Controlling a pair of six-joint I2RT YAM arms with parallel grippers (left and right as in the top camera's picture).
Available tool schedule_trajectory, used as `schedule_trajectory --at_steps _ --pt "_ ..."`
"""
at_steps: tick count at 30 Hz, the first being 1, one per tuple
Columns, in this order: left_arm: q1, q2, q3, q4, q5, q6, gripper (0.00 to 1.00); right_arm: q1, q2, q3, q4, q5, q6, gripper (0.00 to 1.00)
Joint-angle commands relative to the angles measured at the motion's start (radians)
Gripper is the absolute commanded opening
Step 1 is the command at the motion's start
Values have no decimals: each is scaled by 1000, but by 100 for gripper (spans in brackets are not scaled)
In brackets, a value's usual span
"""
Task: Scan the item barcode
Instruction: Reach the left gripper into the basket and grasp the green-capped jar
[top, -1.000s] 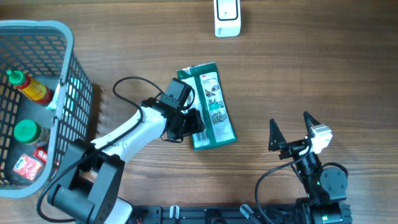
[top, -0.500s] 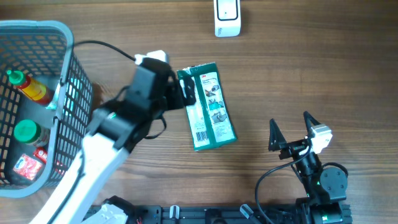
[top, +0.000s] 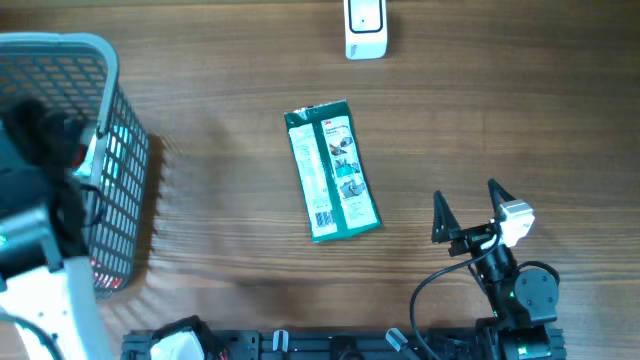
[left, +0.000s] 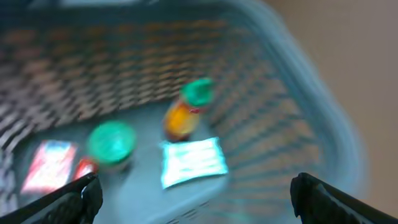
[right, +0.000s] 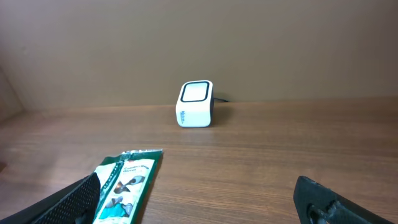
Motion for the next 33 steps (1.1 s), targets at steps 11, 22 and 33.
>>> schedule_trajectory --at_steps 11,22,33 --pt "352 496 -29 -118 181 -605 100 5 -8 -1 3 14 -12 100" --pt "355 696 -29 -52 134 -769 100 5 -8 -1 3 14 -12 100" --pt "355 706 -29 -55 117 -761 100 5 -8 -1 3 14 -12 100"
